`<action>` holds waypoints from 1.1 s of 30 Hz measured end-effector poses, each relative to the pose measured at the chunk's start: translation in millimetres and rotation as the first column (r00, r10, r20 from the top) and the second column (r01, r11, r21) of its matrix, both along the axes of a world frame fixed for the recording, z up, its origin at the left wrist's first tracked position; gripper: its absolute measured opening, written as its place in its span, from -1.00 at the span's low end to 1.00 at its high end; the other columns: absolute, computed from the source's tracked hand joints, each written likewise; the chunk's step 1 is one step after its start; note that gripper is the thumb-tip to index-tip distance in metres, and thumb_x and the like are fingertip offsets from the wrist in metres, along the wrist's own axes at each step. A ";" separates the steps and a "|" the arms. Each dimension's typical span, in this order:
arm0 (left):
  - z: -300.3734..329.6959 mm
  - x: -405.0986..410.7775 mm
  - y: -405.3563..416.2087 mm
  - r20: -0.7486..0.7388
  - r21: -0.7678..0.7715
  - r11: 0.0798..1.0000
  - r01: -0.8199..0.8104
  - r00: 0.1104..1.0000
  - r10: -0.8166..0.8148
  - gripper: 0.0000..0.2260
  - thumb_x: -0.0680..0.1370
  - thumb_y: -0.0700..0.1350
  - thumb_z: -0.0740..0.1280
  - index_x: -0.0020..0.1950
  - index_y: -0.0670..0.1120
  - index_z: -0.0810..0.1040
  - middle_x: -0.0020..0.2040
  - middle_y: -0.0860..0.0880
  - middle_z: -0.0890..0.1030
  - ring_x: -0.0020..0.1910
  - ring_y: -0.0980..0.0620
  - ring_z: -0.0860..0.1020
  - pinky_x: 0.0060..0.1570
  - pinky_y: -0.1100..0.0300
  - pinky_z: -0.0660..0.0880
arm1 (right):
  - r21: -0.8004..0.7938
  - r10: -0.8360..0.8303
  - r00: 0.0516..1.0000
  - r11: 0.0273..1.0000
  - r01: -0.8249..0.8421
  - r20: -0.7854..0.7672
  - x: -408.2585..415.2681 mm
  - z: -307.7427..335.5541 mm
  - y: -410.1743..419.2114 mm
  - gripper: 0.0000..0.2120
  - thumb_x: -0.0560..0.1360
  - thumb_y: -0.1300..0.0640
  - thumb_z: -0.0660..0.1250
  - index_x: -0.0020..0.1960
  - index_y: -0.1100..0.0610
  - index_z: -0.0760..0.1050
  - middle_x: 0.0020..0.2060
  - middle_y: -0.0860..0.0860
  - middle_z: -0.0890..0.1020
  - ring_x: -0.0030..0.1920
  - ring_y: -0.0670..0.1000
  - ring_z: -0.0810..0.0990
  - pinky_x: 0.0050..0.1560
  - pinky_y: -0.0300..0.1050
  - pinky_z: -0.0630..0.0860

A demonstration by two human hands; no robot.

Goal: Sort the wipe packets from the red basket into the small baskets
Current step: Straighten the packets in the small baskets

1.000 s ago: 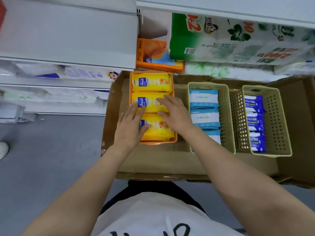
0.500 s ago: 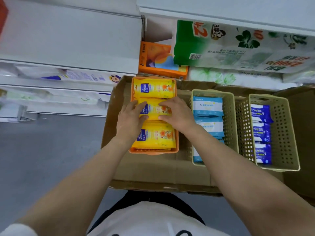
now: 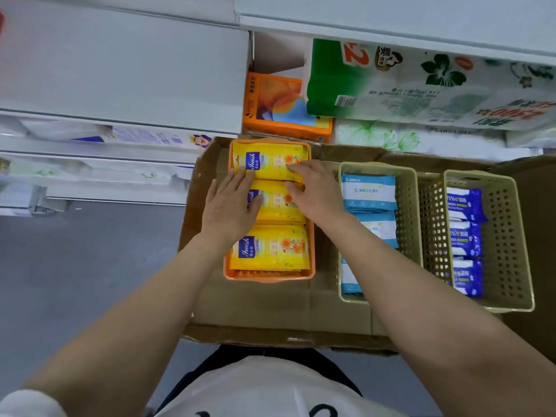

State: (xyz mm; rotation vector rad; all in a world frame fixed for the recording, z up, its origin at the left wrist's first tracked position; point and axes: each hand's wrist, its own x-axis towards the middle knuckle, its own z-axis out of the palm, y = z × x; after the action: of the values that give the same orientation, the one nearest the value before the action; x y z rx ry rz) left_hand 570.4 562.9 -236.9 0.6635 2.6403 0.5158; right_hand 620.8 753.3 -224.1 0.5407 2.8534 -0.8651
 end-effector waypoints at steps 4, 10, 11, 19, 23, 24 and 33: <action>2.1 8.8 -12.3 0.040 0.204 0.959 -0.197 0.980 0.193 -0.50 0.63 0.12 0.18 0.55 0.13 0.17 0.57 -0.01 0.17 0.52 -0.06 0.21 0.41 -0.10 0.28 | -0.065 -0.277 0.957 0.960 0.272 -0.086 8.5 0.3 1.1 -0.69 0.59 0.06 0.30 0.33 -0.01 0.48 0.26 0.01 0.53 0.25 0.03 0.51 0.20 -0.07 0.44; -7.8 21.0 -28.5 0.422 0.279 0.730 -0.624 0.762 0.491 -0.56 0.59 0.15 0.26 0.45 0.07 0.39 0.21 -0.01 0.59 0.10 0.02 0.60 0.06 0.03 0.58 | -0.292 -0.480 0.852 0.801 0.523 0.210 32.3 -18.2 3.6 -0.78 0.53 -0.01 0.40 0.11 0.07 0.63 0.03 -0.01 0.69 0.07 0.02 0.64 0.16 0.09 0.58; -7.0 23.2 -27.6 0.459 0.282 0.697 -0.660 0.730 0.506 -0.61 0.60 0.08 0.28 0.42 0.07 0.43 0.19 0.00 0.61 0.07 0.03 0.61 0.04 0.06 0.59 | -0.297 -0.494 0.845 0.792 0.534 0.202 33.7 -20.6 3.4 -0.81 0.50 0.00 0.43 0.05 0.06 0.65 -0.02 -0.02 0.70 0.03 0.02 0.65 0.11 0.11 0.60; -1.6 18.3 -24.5 0.455 0.301 0.669 -0.680 0.719 0.526 -0.71 0.63 -0.07 0.27 0.35 0.04 0.51 0.12 -0.01 0.65 0.06 0.01 0.62 0.10 -0.07 0.59 | -0.303 -0.548 0.814 0.755 0.581 0.194 40.4 -26.5 -4.7 -0.87 0.47 0.02 0.47 -0.02 0.04 0.66 -0.12 -0.04 0.71 -0.07 -0.01 0.68 0.03 0.07 0.64; 1.3 18.5 -21.1 0.426 0.290 0.691 -0.662 0.736 0.526 -0.72 0.63 -0.08 0.27 0.34 0.02 0.51 0.09 0.00 0.64 0.04 0.02 0.62 0.06 0.01 0.59 | -0.310 -0.566 0.803 0.742 0.594 0.184 44.3 -24.8 -6.3 -0.85 0.49 0.03 0.46 0.02 0.05 0.66 -0.11 -0.03 0.71 -0.08 -0.01 0.68 0.04 0.06 0.64; 1.2 19.3 -19.8 0.413 0.284 0.694 -0.662 0.737 0.535 -0.72 0.63 -0.08 0.27 0.35 0.02 0.50 0.09 0.01 0.64 0.04 0.03 0.61 0.03 0.06 0.58 | -0.296 -0.562 0.808 0.752 0.589 0.178 44.3 -23.0 -6.3 -0.84 0.49 0.04 0.45 0.04 0.06 0.66 -0.09 -0.02 0.71 -0.08 -0.01 0.68 0.05 0.04 0.63; -5.1 26.5 -11.8 0.279 0.223 0.719 -0.658 0.750 0.600 -0.67 0.63 -0.03 0.25 0.40 -0.01 0.43 0.22 -0.04 0.57 0.14 -0.03 0.56 0.11 -0.03 0.53 | -0.362 -0.545 0.833 0.760 0.539 0.097 51.8 -10.3 4.4 -0.76 0.51 0.04 0.43 0.14 0.08 0.62 -0.01 -0.02 0.70 -0.01 -0.04 0.66 0.10 0.01 0.61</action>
State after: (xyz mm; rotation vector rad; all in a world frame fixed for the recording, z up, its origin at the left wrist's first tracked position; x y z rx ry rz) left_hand 596.8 551.1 -241.9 -0.2588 2.5687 1.1417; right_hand 672.6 757.7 -234.4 1.3405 2.4441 -1.4612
